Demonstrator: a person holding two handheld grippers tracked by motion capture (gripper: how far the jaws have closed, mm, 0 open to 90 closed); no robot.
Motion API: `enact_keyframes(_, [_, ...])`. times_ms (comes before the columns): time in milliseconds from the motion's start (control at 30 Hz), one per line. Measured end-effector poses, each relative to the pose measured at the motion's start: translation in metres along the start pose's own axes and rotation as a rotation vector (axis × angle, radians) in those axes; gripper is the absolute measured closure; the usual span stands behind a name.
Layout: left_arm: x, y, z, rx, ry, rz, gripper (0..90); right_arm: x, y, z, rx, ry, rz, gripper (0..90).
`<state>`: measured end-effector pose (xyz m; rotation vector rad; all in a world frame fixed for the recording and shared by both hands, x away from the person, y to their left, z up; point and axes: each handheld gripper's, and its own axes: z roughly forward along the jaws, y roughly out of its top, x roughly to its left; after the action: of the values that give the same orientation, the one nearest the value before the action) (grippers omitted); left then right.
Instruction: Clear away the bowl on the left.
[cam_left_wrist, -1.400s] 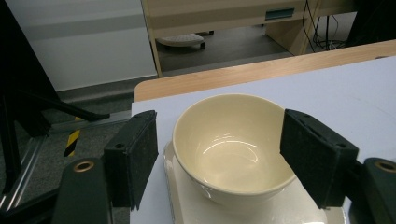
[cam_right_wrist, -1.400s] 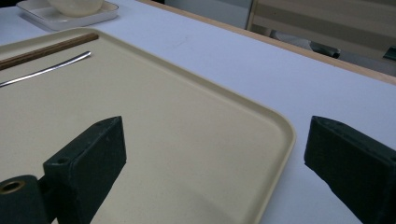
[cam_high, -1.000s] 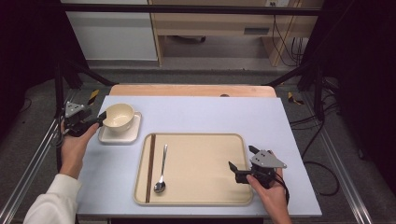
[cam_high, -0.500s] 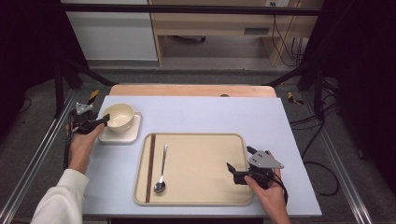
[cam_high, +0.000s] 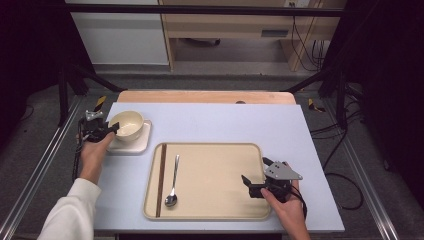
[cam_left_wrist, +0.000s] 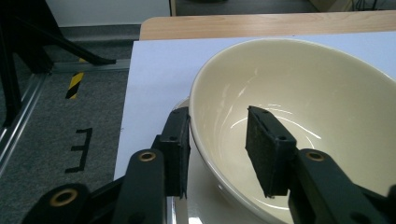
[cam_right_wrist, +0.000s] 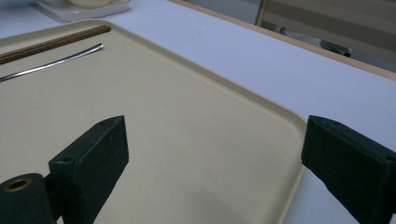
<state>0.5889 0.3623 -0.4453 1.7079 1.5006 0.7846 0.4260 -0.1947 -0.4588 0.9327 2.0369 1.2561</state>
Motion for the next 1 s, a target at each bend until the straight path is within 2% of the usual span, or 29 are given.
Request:
enact_keyframes(100, [0.0011,0.0003,0.0005,0.0,0.013,-0.014,66.4,-0.0001,-0.0001,0.0003,0.0,0.003,0.0,7.9])
enact_keyframes(200, [0.0028,-0.0001,0.0006,-0.006,0.014,-0.045,72.5,0.0,0.0,0.0002,-0.001,0.004,0.004,7.9])
enact_keyframes(400, [0.0009,0.001,0.0027,-0.012,0.029,-0.047,78.0,-0.0002,0.0001,-0.0001,-0.002,0.006,0.007,7.9])
enact_keyframes(500, [-0.0009,0.0014,0.0034,-0.012,0.034,-0.025,82.4,-0.0009,-0.0001,-0.0004,0.0,0.006,0.01,7.9])
enact_keyframes(600, [-0.0016,0.0013,0.0032,-0.013,0.029,-0.005,83.3,-0.0019,-0.0005,-0.0007,-0.002,0.004,0.014,7.9])
enact_keyframes(767, [-0.0003,0.0015,0.0016,-0.011,0.02,-0.016,83.7,-0.002,-0.0007,-0.0006,-0.001,0.005,0.013,7.9])
enact_keyframes(867, [0.0004,0.0018,-0.0002,-0.019,0.003,-0.039,83.9,-0.002,-0.0006,-0.0006,-0.002,0.005,0.017,7.9])
enact_keyframes(1000, [0.0001,0.0033,-0.0032,-0.028,-0.016,-0.048,84.2,-0.0024,-0.0008,-0.0005,-0.001,0.005,0.017,7.8])
